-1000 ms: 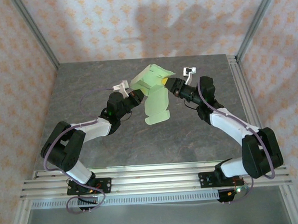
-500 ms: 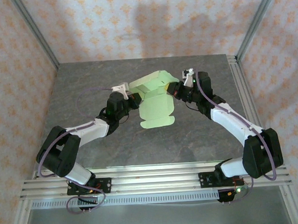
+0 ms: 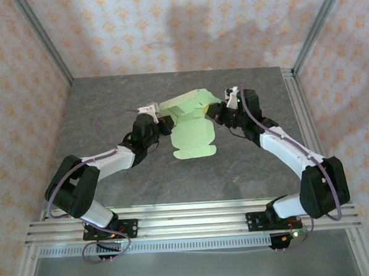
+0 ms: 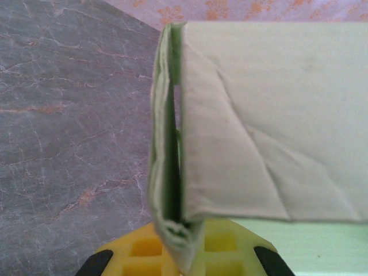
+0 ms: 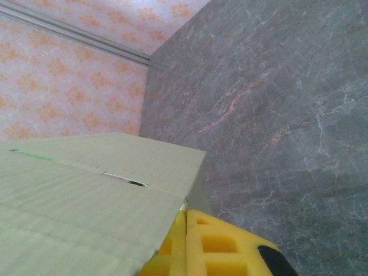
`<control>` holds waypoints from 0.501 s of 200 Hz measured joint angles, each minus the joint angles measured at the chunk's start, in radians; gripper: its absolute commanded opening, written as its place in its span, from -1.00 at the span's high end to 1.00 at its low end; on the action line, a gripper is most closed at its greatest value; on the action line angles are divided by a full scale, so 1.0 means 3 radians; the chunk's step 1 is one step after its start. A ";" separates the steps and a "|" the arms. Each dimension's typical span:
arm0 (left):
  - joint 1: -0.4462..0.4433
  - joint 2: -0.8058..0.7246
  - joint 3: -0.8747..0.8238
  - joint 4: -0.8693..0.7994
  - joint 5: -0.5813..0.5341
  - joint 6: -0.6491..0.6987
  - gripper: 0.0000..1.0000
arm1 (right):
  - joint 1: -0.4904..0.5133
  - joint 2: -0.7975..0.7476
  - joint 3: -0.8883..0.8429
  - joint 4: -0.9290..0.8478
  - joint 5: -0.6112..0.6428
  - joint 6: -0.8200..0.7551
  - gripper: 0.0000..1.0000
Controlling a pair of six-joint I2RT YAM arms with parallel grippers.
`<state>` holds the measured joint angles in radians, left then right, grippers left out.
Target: Fold the paper box
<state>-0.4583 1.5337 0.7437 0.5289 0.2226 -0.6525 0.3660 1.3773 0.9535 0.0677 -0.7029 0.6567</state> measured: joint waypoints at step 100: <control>-0.0015 0.0000 0.0000 -0.0282 -0.0612 -0.0057 1.00 | 0.0015 -0.0398 0.0086 -0.0477 0.0622 -0.0425 -0.25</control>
<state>-0.4629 1.5337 0.7437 0.4442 0.0391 -0.6697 0.3706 1.2579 0.9794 -0.0753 -0.5163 0.5293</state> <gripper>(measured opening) 0.060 0.621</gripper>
